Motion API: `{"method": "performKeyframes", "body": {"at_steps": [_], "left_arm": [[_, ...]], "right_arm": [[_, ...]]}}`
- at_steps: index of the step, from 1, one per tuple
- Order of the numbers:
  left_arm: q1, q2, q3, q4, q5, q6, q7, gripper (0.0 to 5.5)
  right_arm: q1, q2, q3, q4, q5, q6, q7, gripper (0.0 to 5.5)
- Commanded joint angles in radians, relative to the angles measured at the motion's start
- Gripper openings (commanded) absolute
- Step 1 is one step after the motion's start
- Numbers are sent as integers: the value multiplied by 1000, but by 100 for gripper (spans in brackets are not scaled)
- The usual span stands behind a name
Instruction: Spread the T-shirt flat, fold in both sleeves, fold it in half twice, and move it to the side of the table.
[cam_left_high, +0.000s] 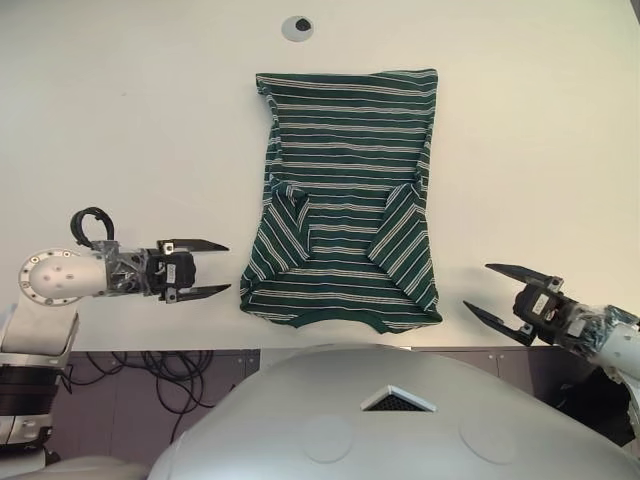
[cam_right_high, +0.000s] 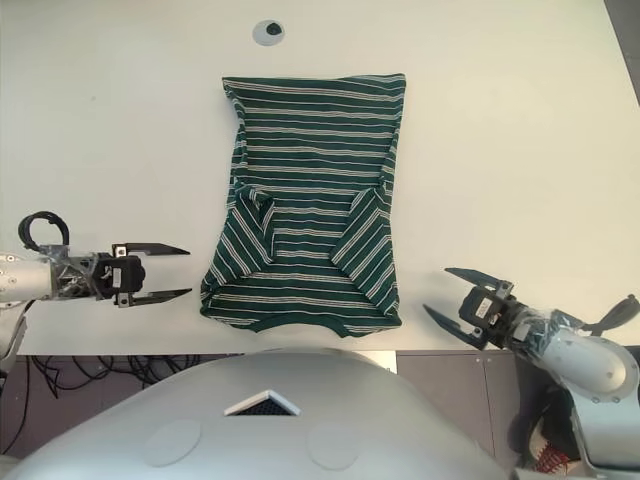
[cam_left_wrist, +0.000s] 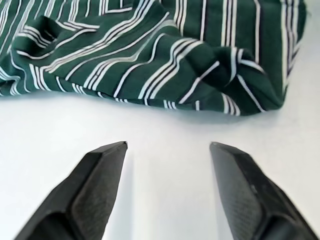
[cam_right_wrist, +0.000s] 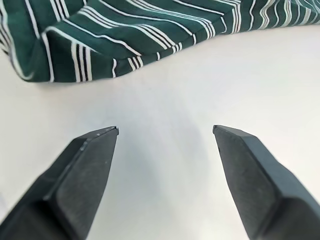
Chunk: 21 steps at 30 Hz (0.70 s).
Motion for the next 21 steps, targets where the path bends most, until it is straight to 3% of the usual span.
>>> {"method": "performKeyframes", "body": {"at_steps": [1, 12, 13, 21], "left_arm": [[18, 7, -50, -5, 48, -37, 16, 301], [-19, 3, -155, -20, 80, -102, 62, 301], [-24, 8, -164, -22, 88, -104, 62, 307], [-45, 37, -214, -72, 122, -101, 62, 195]], "right_arm": [[-44, 26, 118, 63, -110, -117, -36, 348], [-101, 17, 252, 70, -342, -318, -166, 348], [-98, 7, 257, 74, -373, -328, -170, 329], [-108, -79, 256, 110, -610, -395, -204, 199]]}}
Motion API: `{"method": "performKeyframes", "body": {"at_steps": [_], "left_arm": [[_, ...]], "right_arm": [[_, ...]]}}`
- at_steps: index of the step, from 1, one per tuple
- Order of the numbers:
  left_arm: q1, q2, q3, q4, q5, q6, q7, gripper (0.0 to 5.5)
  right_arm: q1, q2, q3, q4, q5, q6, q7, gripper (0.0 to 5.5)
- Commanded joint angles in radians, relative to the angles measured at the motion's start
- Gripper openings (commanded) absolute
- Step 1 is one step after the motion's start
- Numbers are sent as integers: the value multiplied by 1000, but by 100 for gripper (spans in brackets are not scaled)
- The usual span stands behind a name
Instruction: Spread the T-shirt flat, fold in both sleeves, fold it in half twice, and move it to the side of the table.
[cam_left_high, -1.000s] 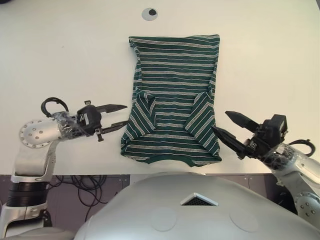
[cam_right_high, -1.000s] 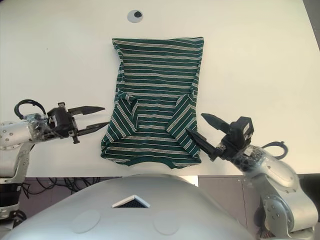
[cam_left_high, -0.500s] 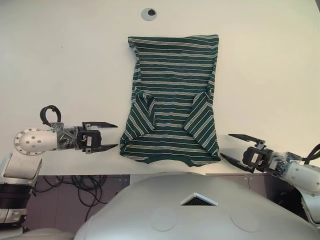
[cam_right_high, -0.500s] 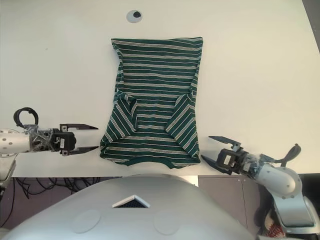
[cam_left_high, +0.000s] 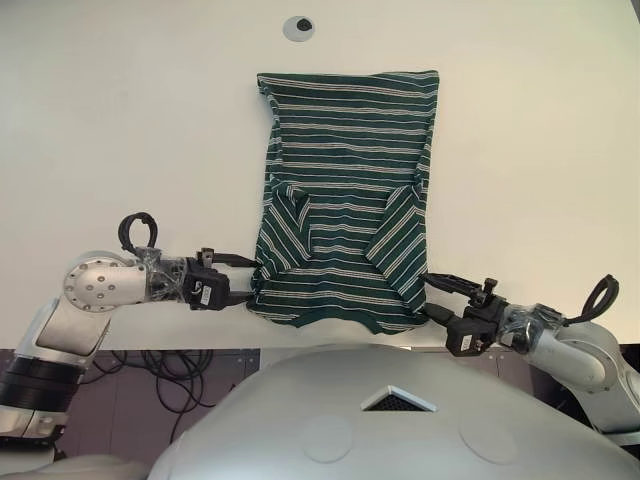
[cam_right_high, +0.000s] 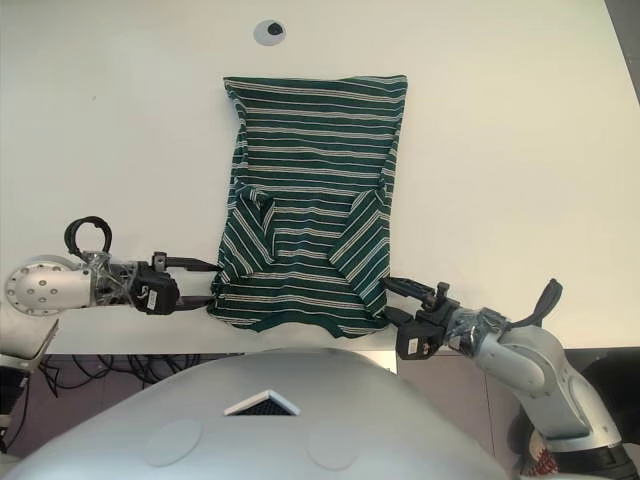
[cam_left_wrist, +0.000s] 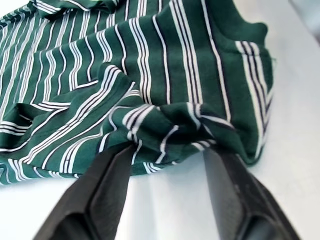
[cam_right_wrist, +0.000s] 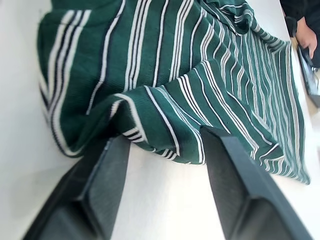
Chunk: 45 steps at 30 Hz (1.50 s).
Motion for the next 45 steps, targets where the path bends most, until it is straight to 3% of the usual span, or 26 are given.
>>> {"method": "performKeyframes", "body": {"at_steps": [1, 9, 12, 18, 27, 36, 45], "left_arm": [[0, 39, -43, -11, 64, 18, -17, 179], [-67, 68, -110, -35, 76, 68, -68, 40], [-62, 91, -122, -66, 25, 137, -107, 2], [-2, 143, -86, -143, -151, 301, -166, 2], [108, 211, 85, -218, -416, 452, -263, 2], [-102, 21, 174, -239, -589, 600, -79, 2], [-469, -188, 117, 2, -578, 1013, 299, 2]], "right_arm": [[10, -74, 14, 58, -153, 35, 39, 180], [-57, -125, 80, 80, -249, -4, 57, 6], [-66, -111, 85, 80, -139, 36, 81, 0], [21, -126, 24, 5, 220, 190, 166, 0], [200, -158, -133, -233, 722, 418, 345, 0], [-138, -57, -182, -293, 1117, 702, 189, 0], [-614, 55, -91, -32, 1233, 1055, -11, 0]]}}
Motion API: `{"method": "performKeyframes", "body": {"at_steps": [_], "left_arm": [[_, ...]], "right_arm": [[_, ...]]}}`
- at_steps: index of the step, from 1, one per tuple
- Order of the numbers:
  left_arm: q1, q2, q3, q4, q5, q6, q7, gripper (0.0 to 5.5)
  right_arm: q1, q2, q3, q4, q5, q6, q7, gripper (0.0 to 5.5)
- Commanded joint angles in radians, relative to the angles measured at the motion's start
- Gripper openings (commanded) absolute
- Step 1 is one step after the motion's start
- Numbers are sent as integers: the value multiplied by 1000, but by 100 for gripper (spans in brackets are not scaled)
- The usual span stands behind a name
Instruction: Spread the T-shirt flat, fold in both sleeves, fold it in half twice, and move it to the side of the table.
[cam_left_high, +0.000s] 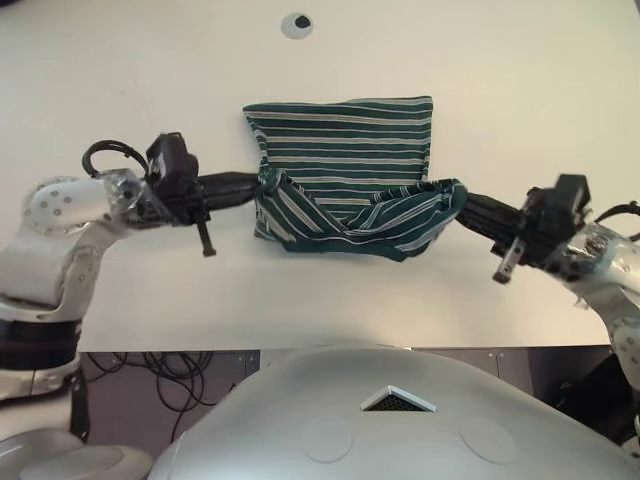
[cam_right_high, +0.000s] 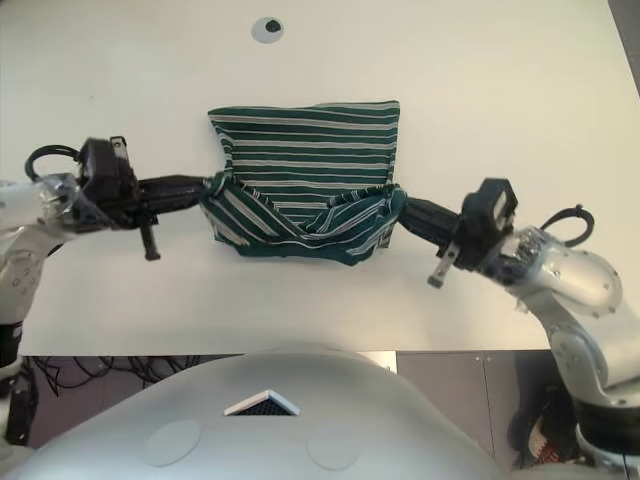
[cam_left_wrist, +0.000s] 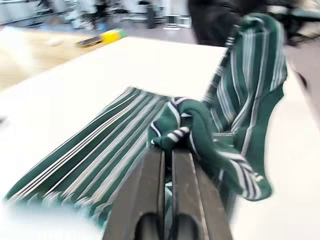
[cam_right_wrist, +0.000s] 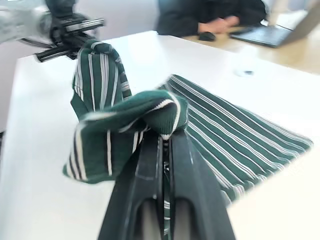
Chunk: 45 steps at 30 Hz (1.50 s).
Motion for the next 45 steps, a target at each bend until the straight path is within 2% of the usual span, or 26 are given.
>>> {"method": "performKeyframes", "body": {"at_steps": [1, 5, 11, 15, 19, 21, 26, 29, 33, 35, 36, 39, 43, 45], "left_arm": [[-154, -77, -24, 135, 29, 194, 143, 2], [-317, -177, -30, 324, 61, 309, 244, 2], [-525, -316, -34, 691, 161, 275, 291, 2], [-620, -381, -15, 914, 215, 213, 296, 65], [-683, -422, 19, 1111, 269, 124, 345, 127], [-714, -440, 63, 1183, 261, 104, 374, 132], [-776, -442, 172, 1338, 258, 9, 463, 132], [-787, -427, 233, 1386, 250, -53, 483, 132], [-772, -421, 258, 1367, 268, -149, 449, 132], [-736, -436, 237, 1276, 269, -217, 356, 132], [-689, -452, 200, 1167, 266, -241, 278, 132], [-527, -482, 46, 831, 296, -231, 138, 79], [-370, -473, -142, 546, 399, -165, 132, 24], [-315, -465, -235, 461, 477, -144, 142, 1]], "right_arm": [[-210, 87, 59, 144, 3, 136, -70, 0], [-413, 162, 102, 361, -18, 268, -95, 0], [-629, 272, 138, 720, -123, 292, -65, 0], [-762, 355, 126, 1005, -204, 270, -74, 68], [-828, 410, 85, 1205, -252, 233, -66, 138], [-854, 425, 51, 1283, -255, 232, -74, 166], [-904, 435, -48, 1448, -268, 210, -135, 166], [-888, 419, -83, 1446, -264, 215, -116, 166], [-838, 412, -114, 1340, -241, 253, -91, 166], [-809, 417, -143, 1264, -217, 283, -94, 166], [-795, 425, -164, 1225, -204, 294, -107, 166], [-764, 453, -216, 1152, -206, 255, -179, 171], [-737, 486, -218, 1093, -262, 132, -229, 171], [-695, 493, -165, 1017, -342, -1, -234, 171]]}}
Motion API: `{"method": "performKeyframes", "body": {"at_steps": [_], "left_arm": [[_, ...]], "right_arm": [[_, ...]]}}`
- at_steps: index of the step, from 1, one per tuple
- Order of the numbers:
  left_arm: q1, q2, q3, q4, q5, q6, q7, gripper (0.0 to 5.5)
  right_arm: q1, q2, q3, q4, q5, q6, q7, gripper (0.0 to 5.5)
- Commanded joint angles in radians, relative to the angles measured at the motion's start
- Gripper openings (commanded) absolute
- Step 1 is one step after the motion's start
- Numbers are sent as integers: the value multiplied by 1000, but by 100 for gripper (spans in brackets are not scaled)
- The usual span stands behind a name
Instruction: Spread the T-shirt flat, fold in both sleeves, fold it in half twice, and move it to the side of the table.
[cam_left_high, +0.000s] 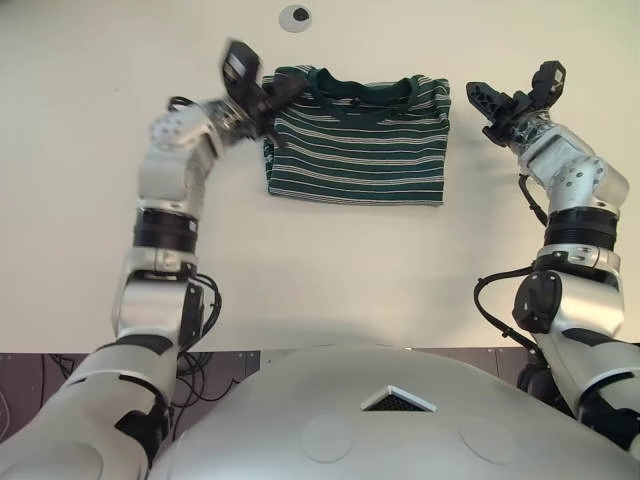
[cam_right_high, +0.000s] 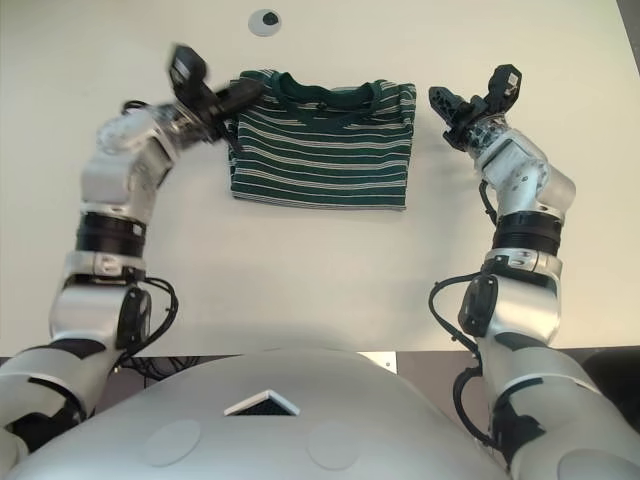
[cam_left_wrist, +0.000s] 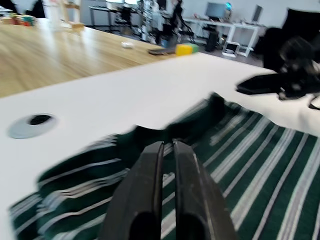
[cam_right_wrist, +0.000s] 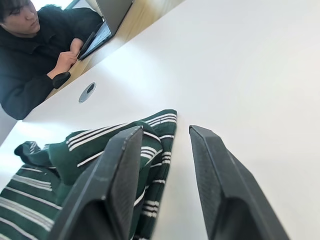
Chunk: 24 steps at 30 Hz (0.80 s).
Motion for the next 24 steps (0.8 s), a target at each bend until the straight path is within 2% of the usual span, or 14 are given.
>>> {"method": "performKeyframes", "body": {"at_steps": [1, 5, 7, 10, 17, 20, 24], "left_arm": [[88, 31, -148, -149, 130, 46, 16, 0], [127, 36, -228, -170, 215, 81, 40, 0], [147, 47, -253, -185, 233, 95, 30, 0], [167, 72, -275, -201, 253, 103, 15, 0], [202, 147, -327, -246, 308, 85, -12, 0], [198, 181, -318, -237, 322, 80, -14, 0], [170, 217, -289, -196, 319, 69, -22, 0]], "right_arm": [[71, 26, 96, -134, -143, -218, -7, 149], [177, -12, 408, -234, -393, -380, 131, 82], [180, -16, 505, -198, -493, -419, 148, 54], [121, -7, 551, -65, -596, -462, 98, 5], [44, -19, 579, 119, -690, -467, 57, 5], [134, -94, 659, 15, -760, -425, 143, 5], [345, -239, 755, -345, -771, -292, 331, 5]]}}
